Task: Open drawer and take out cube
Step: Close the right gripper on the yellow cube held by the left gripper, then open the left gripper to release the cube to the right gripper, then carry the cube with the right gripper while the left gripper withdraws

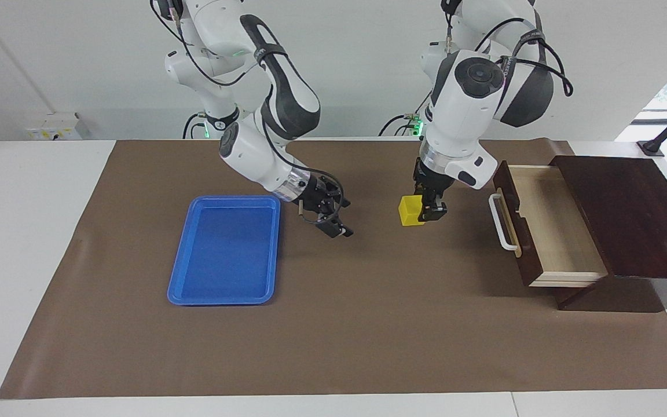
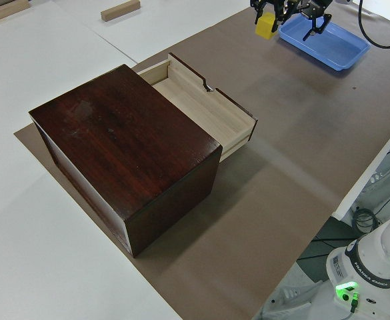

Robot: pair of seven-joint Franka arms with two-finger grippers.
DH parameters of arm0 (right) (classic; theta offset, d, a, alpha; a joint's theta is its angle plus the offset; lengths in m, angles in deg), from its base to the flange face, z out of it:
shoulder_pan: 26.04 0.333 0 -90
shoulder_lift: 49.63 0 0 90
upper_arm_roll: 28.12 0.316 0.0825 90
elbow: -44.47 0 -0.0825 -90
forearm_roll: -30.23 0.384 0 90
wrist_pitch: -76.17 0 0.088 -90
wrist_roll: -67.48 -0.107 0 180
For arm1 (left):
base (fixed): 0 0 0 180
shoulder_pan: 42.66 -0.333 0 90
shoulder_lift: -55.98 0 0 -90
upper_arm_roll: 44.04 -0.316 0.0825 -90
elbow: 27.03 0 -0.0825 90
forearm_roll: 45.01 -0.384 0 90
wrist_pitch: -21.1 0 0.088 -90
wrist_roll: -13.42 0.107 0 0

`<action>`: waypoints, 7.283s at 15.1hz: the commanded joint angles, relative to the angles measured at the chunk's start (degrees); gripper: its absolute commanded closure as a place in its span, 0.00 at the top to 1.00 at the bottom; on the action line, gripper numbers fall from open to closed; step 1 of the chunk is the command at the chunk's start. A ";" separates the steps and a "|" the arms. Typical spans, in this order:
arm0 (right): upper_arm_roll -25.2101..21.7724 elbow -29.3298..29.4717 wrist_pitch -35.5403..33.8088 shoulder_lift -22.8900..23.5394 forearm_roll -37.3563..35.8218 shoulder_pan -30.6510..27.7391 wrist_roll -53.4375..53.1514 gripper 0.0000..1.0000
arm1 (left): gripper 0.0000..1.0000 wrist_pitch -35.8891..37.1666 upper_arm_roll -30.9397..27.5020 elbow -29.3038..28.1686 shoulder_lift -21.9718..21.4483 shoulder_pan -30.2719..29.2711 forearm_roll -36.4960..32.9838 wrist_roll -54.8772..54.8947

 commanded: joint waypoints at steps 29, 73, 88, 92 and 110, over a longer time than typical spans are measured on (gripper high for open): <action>-0.16 22.42 -8.21 10.89 -9.82 2.70 -15.95 1.00 | 0.00 -2.17 -0.85 -0.31 0.37 1.72 0.86 -1.14; -0.34 22.60 -10.30 10.71 -12.90 -0.54 -17.18 0.00 | 1.00 -3.48 -0.94 -5.05 -1.55 0.93 0.34 0.43; -0.78 22.07 -29.46 9.92 -13.78 -24.79 0.73 0.00 | 1.00 -18.95 -1.29 -30.37 -11.67 -19.89 -0.63 31.53; -0.78 12.35 -30.80 3.97 -13.69 -29.20 9.25 0.00 | 1.00 -19.04 -1.29 -30.11 -11.49 -24.28 -0.63 38.48; -0.60 -30.91 -5.31 -13.98 3.63 -24.37 36.24 0.00 | 1.00 -20.01 -0.77 -27.74 -11.05 -32.73 -5.20 48.60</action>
